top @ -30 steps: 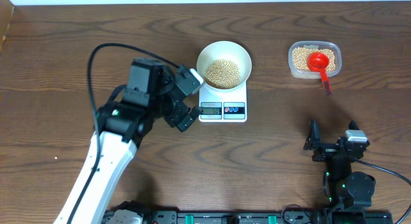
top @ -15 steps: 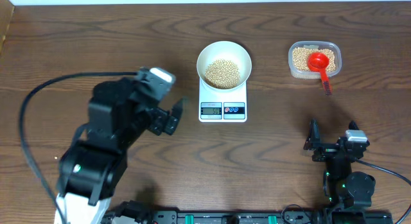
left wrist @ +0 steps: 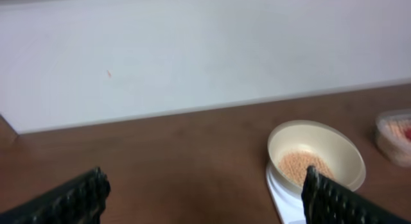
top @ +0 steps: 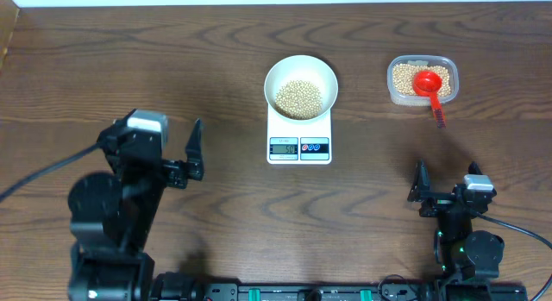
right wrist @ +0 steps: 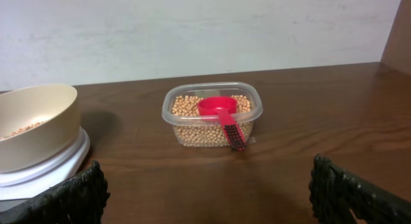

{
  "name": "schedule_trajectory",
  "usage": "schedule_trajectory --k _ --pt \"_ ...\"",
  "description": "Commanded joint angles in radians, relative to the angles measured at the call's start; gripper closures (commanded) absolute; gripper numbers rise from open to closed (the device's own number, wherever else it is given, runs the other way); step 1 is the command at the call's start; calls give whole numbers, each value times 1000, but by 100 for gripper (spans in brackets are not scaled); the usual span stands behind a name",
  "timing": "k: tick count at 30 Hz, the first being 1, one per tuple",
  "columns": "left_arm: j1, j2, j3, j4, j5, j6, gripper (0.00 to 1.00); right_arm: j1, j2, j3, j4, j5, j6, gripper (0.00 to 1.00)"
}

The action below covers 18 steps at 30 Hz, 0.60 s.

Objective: Scoop item into bowl and weigh 50g on scale

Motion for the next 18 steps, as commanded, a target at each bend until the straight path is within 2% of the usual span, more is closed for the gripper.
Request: schedule_trajectory --k 1,4,8,11,18 --pt "55 -101 -144 121 -9 -22 2 10 -6 -1 -5 -2 -12 1" --pt "100 -182 -266 212 -14 -23 2 10 -6 -1 -5 -2 -12 1" --pt "130 -261 -391 307 -116 -103 2 10 -6 -1 -5 -2 -12 1" --pt "138 -317 -471 362 -166 -108 2 10 -6 -1 -5 -2 -12 1" --pt "138 -435 -620 424 -260 -108 2 10 -6 -1 -5 -2 -12 1"
